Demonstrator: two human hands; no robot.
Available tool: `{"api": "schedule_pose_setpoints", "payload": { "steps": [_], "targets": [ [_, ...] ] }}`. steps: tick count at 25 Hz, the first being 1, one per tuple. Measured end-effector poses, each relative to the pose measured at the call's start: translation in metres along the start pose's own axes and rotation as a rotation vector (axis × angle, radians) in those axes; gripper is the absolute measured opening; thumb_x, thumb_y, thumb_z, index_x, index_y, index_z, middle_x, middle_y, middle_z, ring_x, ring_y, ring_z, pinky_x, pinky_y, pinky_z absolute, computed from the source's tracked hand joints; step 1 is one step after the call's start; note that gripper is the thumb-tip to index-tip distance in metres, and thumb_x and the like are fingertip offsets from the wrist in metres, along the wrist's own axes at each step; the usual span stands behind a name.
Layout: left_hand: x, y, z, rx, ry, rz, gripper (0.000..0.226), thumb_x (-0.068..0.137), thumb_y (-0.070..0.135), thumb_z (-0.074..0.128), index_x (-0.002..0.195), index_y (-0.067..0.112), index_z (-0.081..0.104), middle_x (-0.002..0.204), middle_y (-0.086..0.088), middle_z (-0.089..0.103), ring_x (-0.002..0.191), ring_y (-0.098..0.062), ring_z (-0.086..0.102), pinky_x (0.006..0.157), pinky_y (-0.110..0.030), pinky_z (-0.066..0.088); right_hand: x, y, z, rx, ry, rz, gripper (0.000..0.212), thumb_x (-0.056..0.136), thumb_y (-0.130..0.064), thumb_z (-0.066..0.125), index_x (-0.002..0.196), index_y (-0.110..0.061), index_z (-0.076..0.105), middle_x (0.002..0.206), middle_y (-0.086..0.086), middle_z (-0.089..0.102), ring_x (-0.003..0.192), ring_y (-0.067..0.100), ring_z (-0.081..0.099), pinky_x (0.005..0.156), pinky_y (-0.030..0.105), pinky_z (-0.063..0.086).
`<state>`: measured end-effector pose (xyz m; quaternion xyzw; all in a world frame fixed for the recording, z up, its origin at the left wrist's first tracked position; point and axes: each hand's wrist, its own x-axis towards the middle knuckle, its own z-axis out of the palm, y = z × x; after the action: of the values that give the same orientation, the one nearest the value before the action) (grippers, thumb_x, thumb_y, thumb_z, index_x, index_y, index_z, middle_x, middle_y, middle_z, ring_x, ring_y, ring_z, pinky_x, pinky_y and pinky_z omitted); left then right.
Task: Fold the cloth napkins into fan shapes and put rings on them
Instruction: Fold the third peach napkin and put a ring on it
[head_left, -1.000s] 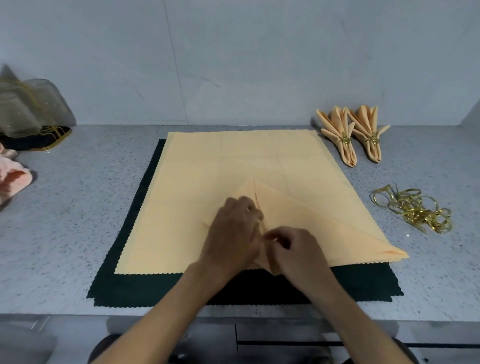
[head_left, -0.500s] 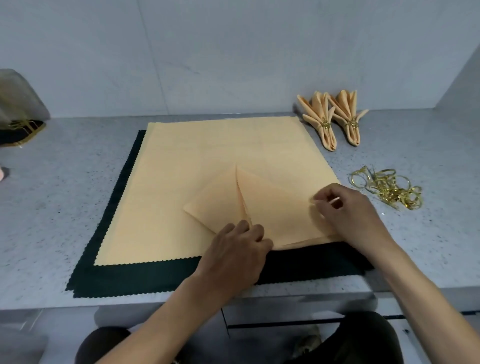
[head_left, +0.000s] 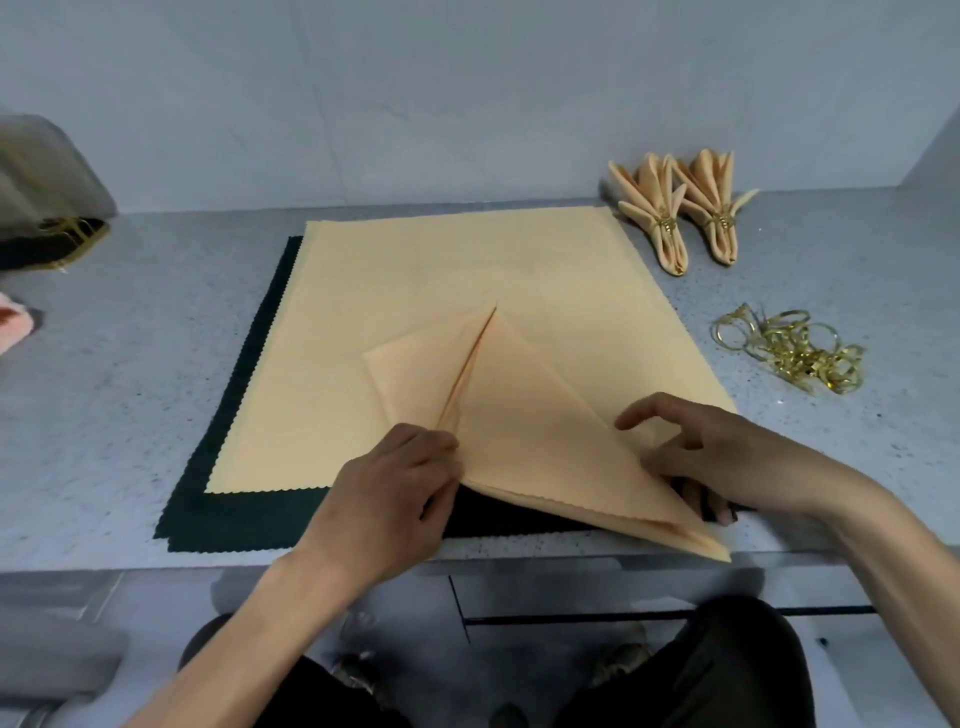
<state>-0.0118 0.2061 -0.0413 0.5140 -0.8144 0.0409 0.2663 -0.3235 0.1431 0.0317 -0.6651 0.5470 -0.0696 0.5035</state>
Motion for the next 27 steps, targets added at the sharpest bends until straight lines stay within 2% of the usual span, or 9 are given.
{"api": "schedule_pose_setpoints", "payload": {
  "steps": [3, 6, 9, 12, 15, 18, 20, 24, 27],
  "targets": [
    [0.0, 0.004, -0.001, -0.046, 0.023, -0.102, 0.034, 0.093, 0.044, 0.053, 0.083, 0.019, 0.075, 0.104, 0.01, 0.068, 0.1, -0.012, 0.061, 0.063, -0.035, 0.057, -0.001, 0.005, -0.006, 0.271, -0.146, -0.036, 0.036, 0.101, -0.003, 0.042, 0.107, -0.018, 0.074, 0.058, 0.011, 0.044, 0.044, 0.019, 0.043, 0.042, 0.026, 0.043],
    [0.003, 0.011, 0.001, -0.02, 0.08, -0.239, 0.036, 0.086, 0.052, 0.056, 0.074, 0.021, 0.07, 0.101, 0.014, 0.066, 0.098, -0.008, 0.058, 0.058, -0.03, 0.055, -0.002, 0.009, -0.009, 0.42, -0.211, -0.069, 0.052, 0.087, 0.022, 0.032, 0.103, -0.003, 0.075, 0.066, 0.011, 0.063, 0.045, 0.01, 0.049, 0.04, 0.015, 0.039],
    [0.003, 0.012, 0.006, -0.031, 0.105, -0.269, 0.017, 0.083, 0.039, 0.064, 0.084, 0.024, 0.071, 0.105, 0.015, 0.064, 0.097, -0.01, 0.058, 0.055, -0.033, 0.056, 0.003, 0.016, -0.008, 0.281, -0.325, -0.197, 0.076, 0.075, 0.035, 0.029, 0.113, -0.015, 0.073, 0.118, 0.013, 0.07, 0.095, 0.018, 0.067, 0.076, 0.026, 0.052],
    [0.0, 0.005, 0.007, -0.036, 0.086, -0.227, 0.02, 0.087, 0.036, 0.058, 0.091, 0.026, 0.075, 0.116, 0.01, 0.065, 0.103, -0.014, 0.059, 0.059, -0.035, 0.058, 0.01, 0.027, -0.01, 0.184, -0.355, -0.257, 0.074, 0.08, 0.034, 0.039, 0.121, -0.02, 0.07, 0.123, 0.02, 0.065, 0.123, 0.034, 0.057, 0.108, 0.037, 0.041],
    [-0.004, 0.0, 0.008, -0.03, 0.076, -0.183, 0.027, 0.09, 0.034, 0.054, 0.094, 0.02, 0.077, 0.119, 0.006, 0.068, 0.107, -0.014, 0.058, 0.065, -0.036, 0.06, 0.012, 0.025, -0.009, 0.137, -0.241, -0.277, 0.043, 0.088, 0.014, 0.059, 0.109, -0.02, 0.075, 0.103, 0.037, 0.06, 0.089, 0.044, 0.064, 0.084, 0.041, 0.054],
    [-0.008, 0.003, 0.008, -0.04, 0.09, -0.139, 0.03, 0.091, 0.037, 0.058, 0.094, 0.015, 0.077, 0.121, 0.004, 0.067, 0.108, -0.017, 0.06, 0.073, -0.034, 0.059, 0.017, 0.002, -0.007, 0.24, 0.086, -0.397, 0.006, 0.084, -0.016, 0.074, 0.083, -0.015, 0.079, 0.083, 0.014, 0.065, 0.062, 0.019, 0.052, 0.059, 0.027, 0.042],
    [-0.007, 0.005, 0.006, -0.026, 0.11, -0.134, 0.039, 0.089, 0.048, 0.058, 0.09, 0.014, 0.077, 0.119, 0.003, 0.067, 0.106, -0.017, 0.059, 0.08, -0.029, 0.055, 0.03, -0.016, -0.004, 0.35, 0.246, -0.444, 0.014, 0.085, -0.016, 0.069, 0.073, -0.014, 0.076, 0.069, -0.005, 0.063, 0.061, 0.007, 0.051, 0.058, 0.02, 0.042],
    [-0.003, 0.006, 0.009, -0.052, 0.16, -0.199, 0.037, 0.092, 0.042, 0.056, 0.081, 0.013, 0.077, 0.102, 0.005, 0.063, 0.093, -0.015, 0.058, 0.075, -0.024, 0.051, 0.076, -0.048, 0.008, 0.47, 0.338, -0.42, 0.017, 0.094, -0.011, 0.062, 0.081, -0.004, 0.07, 0.062, -0.001, 0.053, 0.057, 0.011, 0.047, 0.054, 0.022, 0.039],
    [0.0, 0.008, 0.006, -0.09, 0.182, -0.294, 0.023, 0.093, 0.031, 0.064, 0.085, 0.013, 0.076, 0.092, 0.011, 0.059, 0.087, -0.008, 0.053, 0.068, -0.024, 0.053, 0.115, -0.066, 0.018, 0.438, 0.427, -0.338, 0.012, 0.095, -0.009, 0.061, 0.094, -0.017, 0.069, 0.059, -0.007, 0.057, 0.056, 0.007, 0.051, 0.054, 0.023, 0.039]
  ]
}}
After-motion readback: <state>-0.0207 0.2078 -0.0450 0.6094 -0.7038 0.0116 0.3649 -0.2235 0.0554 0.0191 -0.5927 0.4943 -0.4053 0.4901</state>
